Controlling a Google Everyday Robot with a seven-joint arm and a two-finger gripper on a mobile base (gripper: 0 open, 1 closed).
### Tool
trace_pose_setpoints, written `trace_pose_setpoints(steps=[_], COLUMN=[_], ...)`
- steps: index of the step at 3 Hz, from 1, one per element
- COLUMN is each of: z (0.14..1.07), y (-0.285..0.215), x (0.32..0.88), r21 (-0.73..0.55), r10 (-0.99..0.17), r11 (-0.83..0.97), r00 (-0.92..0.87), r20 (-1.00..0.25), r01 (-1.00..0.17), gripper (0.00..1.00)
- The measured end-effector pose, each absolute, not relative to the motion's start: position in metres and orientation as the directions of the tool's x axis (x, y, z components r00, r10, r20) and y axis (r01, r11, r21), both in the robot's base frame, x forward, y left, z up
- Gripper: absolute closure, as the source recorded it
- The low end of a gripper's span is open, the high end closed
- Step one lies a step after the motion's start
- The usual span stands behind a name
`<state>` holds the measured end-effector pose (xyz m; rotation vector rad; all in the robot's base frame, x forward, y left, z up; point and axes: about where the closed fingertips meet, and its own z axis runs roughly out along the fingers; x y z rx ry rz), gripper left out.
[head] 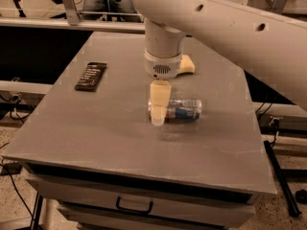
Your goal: Move redbull can near rxbar chocolate
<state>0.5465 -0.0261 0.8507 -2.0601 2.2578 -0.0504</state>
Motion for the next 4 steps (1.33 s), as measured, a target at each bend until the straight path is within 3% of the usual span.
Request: trace_pose_setpoints(steps=[1, 2, 4], z=[0.8386, 0.8386, 0.8419], y=[-0.0302, -0.0290, -0.0281], x=[0.5460, 0.5469, 0.5487], r21=[-0.054, -0.059, -0.066], r10=[-0.993, -0.993, -0.992], r11=[0.104, 0.104, 0.104], r00=[-0.101, -0.100, -0.099], r20=[-0.056, -0.060, -0.081], r01=[-0.993, -0.993, -0.992], gripper=[0.00, 0.18, 0.80])
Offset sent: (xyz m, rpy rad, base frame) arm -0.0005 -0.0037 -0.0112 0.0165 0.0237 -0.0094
